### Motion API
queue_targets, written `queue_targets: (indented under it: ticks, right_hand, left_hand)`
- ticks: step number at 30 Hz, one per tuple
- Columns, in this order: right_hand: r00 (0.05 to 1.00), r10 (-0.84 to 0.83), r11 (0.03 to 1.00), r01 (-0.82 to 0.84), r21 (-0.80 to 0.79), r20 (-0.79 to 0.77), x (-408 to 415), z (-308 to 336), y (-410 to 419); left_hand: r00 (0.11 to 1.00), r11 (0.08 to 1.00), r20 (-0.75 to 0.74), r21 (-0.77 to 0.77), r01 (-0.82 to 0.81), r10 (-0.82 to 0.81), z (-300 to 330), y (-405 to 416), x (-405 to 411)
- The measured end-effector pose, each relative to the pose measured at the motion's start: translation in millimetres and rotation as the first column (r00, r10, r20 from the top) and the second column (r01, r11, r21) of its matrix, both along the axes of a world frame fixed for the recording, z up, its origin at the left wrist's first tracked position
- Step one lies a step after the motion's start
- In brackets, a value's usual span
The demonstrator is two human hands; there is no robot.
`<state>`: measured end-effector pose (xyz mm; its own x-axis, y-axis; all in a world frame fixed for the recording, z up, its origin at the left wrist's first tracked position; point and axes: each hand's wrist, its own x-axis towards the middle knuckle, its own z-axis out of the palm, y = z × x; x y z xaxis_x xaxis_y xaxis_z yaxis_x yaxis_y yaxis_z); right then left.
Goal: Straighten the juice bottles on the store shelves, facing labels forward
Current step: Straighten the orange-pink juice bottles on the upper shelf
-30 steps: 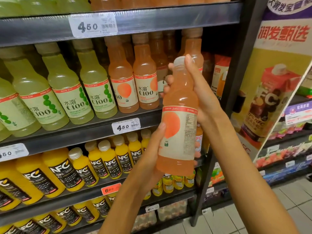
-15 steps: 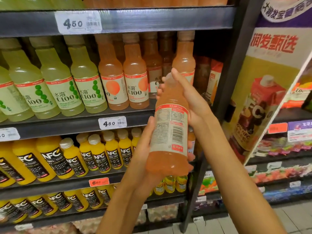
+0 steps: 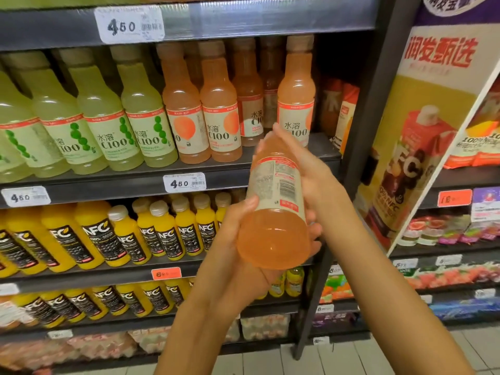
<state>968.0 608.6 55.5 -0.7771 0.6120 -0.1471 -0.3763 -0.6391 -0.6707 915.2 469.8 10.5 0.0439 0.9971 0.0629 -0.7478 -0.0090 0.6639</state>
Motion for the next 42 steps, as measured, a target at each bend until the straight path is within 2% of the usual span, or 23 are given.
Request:
queue_targets:
  ticks: [2, 4, 6, 8, 11, 14, 16, 19, 20, 22, 23, 25, 28, 30, 31, 34, 36, 37, 38, 39, 41, 42]
  right_hand:
    - [0.996, -0.082, 0.976, 0.087, 0.200, -0.034, -1.3, 10.3, 3.7]
    - [0.987, -0.120, 0.907, 0.151, 0.392, -0.104, -0.3, 20.7, 4.9]
    - [0.985, -0.094, 0.824, 0.157, 0.545, -0.142, -0.2, 26.5, 2.8]
    - [0.989, -0.097, 0.719, 0.146, 0.680, -0.110, -0.4, 28.0, -1.8]
    - [0.980, -0.195, 0.554, 0.152, 0.818, -0.050, 3.6, 25.7, -8.2]
    - [0.978, -0.166, 0.479, 0.194, 0.856, -0.128, 10.2, 19.6, -19.3]
    - [0.977, -0.130, 0.406, 0.206, 0.891, -0.167, 13.4, 18.1, -24.8]
    - [0.980, -0.103, 0.195, 0.189, 0.962, -0.171, 15.3, 16.9, -29.5]
    - [0.980, -0.083, 0.149, 0.189, 0.970, -0.179, 16.4, 16.3, -30.6]
    - [0.978, -0.029, 0.124, 0.207, 0.971, -0.205, 19.6, 17.7, -30.1]
    - [0.979, 0.002, 0.143, 0.204, 0.969, -0.206, 21.0, 20.2, -28.2]
    - [0.982, 0.092, 0.228, 0.141, 0.963, -0.165, 20.5, 26.9, -23.5]
    - [0.965, 0.235, 0.395, 0.016, 0.919, -0.118, 13.3, 29.4, -18.5]
    - [0.981, 0.160, 0.489, 0.017, 0.872, -0.108, 8.5, 26.5, -18.6]
    - [0.994, 0.057, 0.510, 0.056, 0.858, -0.098, 6.2, 23.8, -18.4]
    - [0.954, -0.284, 0.529, 0.240, 0.814, -0.096, -3.6, 18.9, -21.9]
    - [0.946, -0.314, 0.616, 0.265, 0.742, -0.077, -6.5, 20.1, -22.0]
    - [0.960, -0.275, 0.653, 0.227, 0.723, -0.053, -6.9, 21.9, -20.2]
    - [0.972, -0.233, 0.669, 0.178, 0.722, -0.023, -6.6, 24.7, -17.7]
    - [0.978, -0.206, 0.671, 0.142, 0.727, 0.000, -6.0, 27.2, -15.0]
    - [0.986, -0.166, 0.697, 0.097, 0.710, 0.028, -6.0, 28.0, -10.0]
    - [0.989, -0.145, 0.719, 0.087, 0.690, 0.026, -6.6, 25.9, -9.2]
  left_hand:
    - [0.998, 0.998, -0.045, 0.042, -0.047, 0.049, -12.3, -6.0, -5.1]
    - [0.958, 0.989, -0.249, -0.004, -0.147, 0.142, -14.1, -6.9, -13.8]
    - [0.836, 0.978, -0.521, -0.013, -0.209, 0.172, -14.3, -3.9, -21.0]
    - [0.714, 0.970, -0.666, 0.056, -0.238, 0.214, -16.1, -2.5, -23.8]
    - [0.596, 0.919, -0.706, 0.226, -0.322, 0.383, -22.1, 5.4, -25.4]
    - [0.443, 0.828, -0.713, 0.368, -0.422, 0.543, -30.8, 20.2, -32.0]
    - [0.358, 0.798, -0.730, 0.428, -0.424, 0.582, -35.1, 29.3, -35.2]
    - [0.231, 0.750, -0.744, 0.497, -0.436, 0.627, -35.3, 38.2, -40.2]
    - [0.218, 0.739, -0.733, 0.522, -0.426, 0.644, -33.1, 38.9, -41.8]
    - [0.244, 0.740, -0.713, 0.550, -0.386, 0.657, -29.3, 37.3, -46.1]
    - [0.276, 0.756, -0.712, 0.547, -0.358, 0.646, -28.5, 35.0, -48.4]
    - [0.353, 0.814, -0.734, 0.501, -0.293, 0.580, -27.0, 29.1, -51.3]
    - [0.493, 0.918, -0.775, 0.358, -0.172, 0.395, -29.1, 23.8, -50.8]
    - [0.587, 0.943, -0.740, 0.289, -0.162, 0.328, -31.0, 20.9, -47.2]
    - [0.612, 0.940, -0.714, 0.282, -0.193, 0.340, -33.2, 20.2, -44.5]
    - [0.558, 0.884, -0.688, 0.321, -0.339, 0.464, -33.9, 22.1, -32.2]
    - [0.508, 0.841, -0.680, 0.341, -0.420, 0.529, -33.5, 25.3, -27.0]
    - [0.515, 0.829, -0.663, 0.328, -0.454, 0.544, -32.7, 26.7, -28.4]
    - [0.556, 0.836, -0.639, 0.291, -0.465, 0.531, -32.4, 27.8, -32.0]
    - [0.647, 0.871, -0.594, 0.226, -0.435, 0.478, -31.6, 28.1, -36.8]
    - [0.871, 0.971, -0.428, 0.111, -0.213, 0.240, -29.4, 25.9, -46.7]
    - [0.933, 0.993, -0.346, 0.096, -0.071, 0.100, -27.9, 25.6, -49.2]
